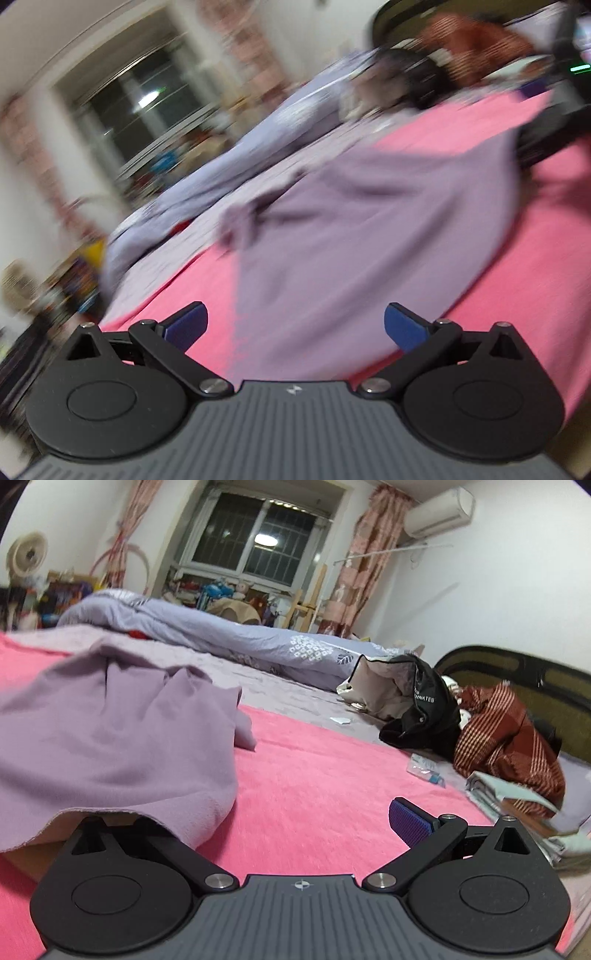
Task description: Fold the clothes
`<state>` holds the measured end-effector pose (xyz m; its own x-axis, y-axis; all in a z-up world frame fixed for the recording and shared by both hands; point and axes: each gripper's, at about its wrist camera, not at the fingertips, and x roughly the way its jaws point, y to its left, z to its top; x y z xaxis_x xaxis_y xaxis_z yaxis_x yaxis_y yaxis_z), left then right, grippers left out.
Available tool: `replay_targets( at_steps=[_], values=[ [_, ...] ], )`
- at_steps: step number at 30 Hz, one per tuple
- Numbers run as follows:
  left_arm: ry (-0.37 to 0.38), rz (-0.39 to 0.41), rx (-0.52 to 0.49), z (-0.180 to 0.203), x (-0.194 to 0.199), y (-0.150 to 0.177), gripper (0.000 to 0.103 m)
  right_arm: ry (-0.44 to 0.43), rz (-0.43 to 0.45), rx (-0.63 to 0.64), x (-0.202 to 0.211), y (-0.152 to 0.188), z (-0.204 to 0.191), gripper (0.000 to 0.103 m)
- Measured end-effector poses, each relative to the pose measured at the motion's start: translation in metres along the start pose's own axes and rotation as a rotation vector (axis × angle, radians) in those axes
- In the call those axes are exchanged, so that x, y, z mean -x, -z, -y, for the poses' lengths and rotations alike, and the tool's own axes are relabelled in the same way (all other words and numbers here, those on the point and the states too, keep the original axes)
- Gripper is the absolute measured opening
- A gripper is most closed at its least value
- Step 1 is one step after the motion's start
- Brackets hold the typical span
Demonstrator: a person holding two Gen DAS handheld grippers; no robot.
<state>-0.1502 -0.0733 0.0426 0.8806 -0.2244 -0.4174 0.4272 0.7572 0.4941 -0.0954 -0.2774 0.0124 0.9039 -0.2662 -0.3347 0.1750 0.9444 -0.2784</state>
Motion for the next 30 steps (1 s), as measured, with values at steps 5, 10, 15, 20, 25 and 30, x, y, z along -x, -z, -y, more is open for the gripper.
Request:
replay_targets(
  at_steps=[5,10,15,20,25,30],
  values=[
    [0.104,0.078,-0.089,0.042,-0.025,-0.035,0.103,-0.004,-0.017,-0.055,-0.001,-0.004,0.011,0.103],
    [0.107,0.084,-0.154,0.067,-0.056,-0.050,0.103,-0.003,-0.021,-0.075,0.002,-0.002,0.014,0.103],
    [-0.100,-0.037,-0.101,0.032,-0.088,-0.032,0.103,0.010,-0.017,-0.064,0.004,0.003,0.014,0.103],
    [-0.379,-0.204,0.026,-0.043,-0.100,0.009,0.103,0.047,-0.031,-0.043,0.002,0.012,0.010,0.103],
    [-0.475,-0.315,0.326,-0.121,-0.083,0.059,0.103,0.042,-0.023,0.051,0.005,0.021,-0.009,0.103],
    [-0.458,-0.331,0.480,-0.131,-0.077,0.078,0.103,0.005,0.053,0.174,0.017,0.025,-0.041,0.103]
  ],
)
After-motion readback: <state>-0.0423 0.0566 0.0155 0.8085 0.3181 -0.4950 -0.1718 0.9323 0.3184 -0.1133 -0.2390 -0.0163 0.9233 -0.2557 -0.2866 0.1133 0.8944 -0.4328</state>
